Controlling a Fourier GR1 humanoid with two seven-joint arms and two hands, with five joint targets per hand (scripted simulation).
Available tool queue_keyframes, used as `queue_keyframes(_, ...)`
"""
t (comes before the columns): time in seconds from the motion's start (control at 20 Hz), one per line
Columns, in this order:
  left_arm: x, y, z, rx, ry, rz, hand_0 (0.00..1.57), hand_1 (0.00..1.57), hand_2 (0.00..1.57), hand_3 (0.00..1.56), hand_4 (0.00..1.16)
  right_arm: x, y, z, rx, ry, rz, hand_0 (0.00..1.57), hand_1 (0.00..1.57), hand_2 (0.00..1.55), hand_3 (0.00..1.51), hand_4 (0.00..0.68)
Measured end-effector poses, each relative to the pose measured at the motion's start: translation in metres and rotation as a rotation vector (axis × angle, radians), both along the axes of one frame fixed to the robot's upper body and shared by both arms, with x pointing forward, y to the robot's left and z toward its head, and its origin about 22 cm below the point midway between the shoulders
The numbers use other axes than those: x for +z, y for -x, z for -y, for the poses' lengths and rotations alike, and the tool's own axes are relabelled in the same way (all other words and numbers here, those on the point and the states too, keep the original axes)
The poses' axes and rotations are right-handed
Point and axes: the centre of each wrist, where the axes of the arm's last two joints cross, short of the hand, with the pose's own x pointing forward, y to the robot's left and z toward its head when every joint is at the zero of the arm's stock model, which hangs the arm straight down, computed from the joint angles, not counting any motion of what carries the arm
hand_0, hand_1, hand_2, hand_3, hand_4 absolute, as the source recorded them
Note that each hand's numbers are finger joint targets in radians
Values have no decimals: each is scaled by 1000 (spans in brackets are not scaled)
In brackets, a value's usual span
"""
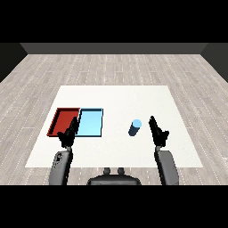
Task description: Pick the blue can and put it in the blue box
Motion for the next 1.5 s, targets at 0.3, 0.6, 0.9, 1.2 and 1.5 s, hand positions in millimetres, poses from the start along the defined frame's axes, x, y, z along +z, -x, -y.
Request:
queue_keyframes(0.3, 2, -2, -1, 10, -34, 20, 0, 0, 0, 0, 0, -3, -5, -12, 2, 36, -4, 0, 0, 0, 0, 0)
queue_keyframes(0.6, 12, -6, -1, -46, 64, 260, 0, 0, 0, 0, 0, 1, -11, -19, 118, -102, 184, 0, 0, 0, 0, 0)
queue_keyframes(0.9, 3, -4, -9, -66, 90, 328, 0, 0, 0, 0, 0, -1, -11, -17, 152, -137, 238, 0, 0, 0, 0, 0)
queue_keyframes(1.2, -2, -2, -4, -77, 99, 340, 0, 0, 0, 0, 0, -10, -12, -19, 130, -139, 232, 0, 0, 0, 0, 0)
queue_keyframes(1.5, 2, -10, -4, -65, 97, 345, 0, 0, 0, 0, 0, -14, -17, -13, 89, -156, 207, 0, 0, 0, 0, 0)
